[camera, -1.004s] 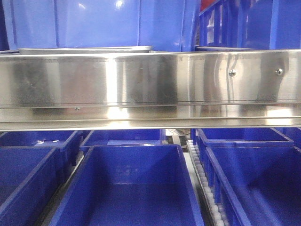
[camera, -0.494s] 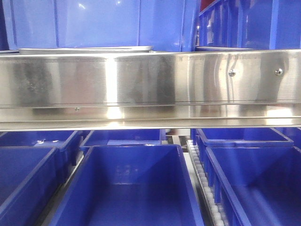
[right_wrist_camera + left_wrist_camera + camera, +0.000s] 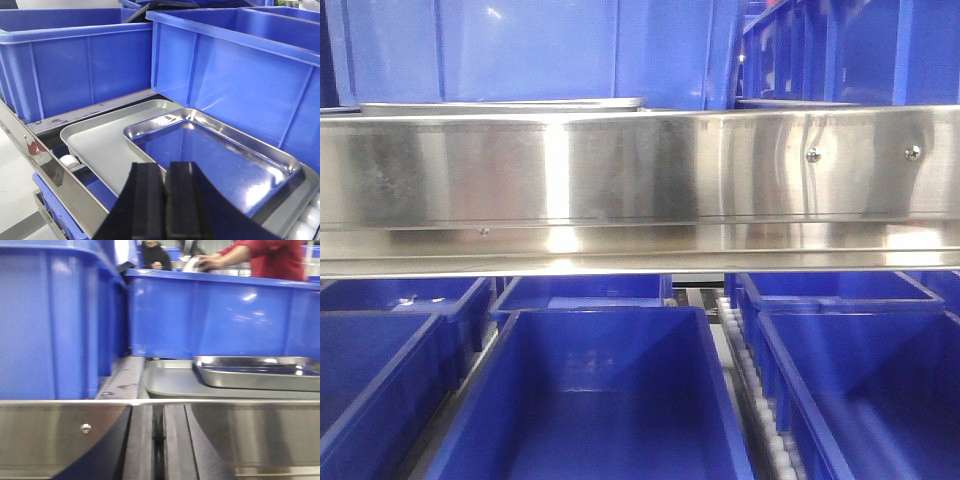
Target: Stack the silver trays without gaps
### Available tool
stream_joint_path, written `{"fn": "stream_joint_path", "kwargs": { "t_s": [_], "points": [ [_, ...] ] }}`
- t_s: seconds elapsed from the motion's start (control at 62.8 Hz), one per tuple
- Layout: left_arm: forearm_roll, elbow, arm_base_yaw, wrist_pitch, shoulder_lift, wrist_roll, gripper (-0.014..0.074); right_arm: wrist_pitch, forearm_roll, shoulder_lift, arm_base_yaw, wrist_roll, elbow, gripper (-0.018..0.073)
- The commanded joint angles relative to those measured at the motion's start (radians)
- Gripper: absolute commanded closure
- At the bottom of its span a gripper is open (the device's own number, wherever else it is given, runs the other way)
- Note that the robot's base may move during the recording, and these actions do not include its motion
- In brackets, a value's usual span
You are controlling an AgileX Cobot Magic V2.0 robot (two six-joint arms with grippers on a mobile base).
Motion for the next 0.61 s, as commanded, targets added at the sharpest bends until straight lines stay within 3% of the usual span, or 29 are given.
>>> {"fn": "stream_joint_path", "kwargs": {
  "t_s": [0.0, 0.589],
  "points": [
    [-0.005, -0.002, 0.003, -0.016, -0.005, -0.006, 0.0602, -0.024, -0.007, -0.011, 0.0, -0.005, 0.0, 0.0638],
    [-0.005, -0.002, -0.007, -0.016, -0.005, -0.006, 0.0602, -0.024, -0.007, -0.011, 0.0, -0.005, 0.0, 0.0638]
  ]
}}
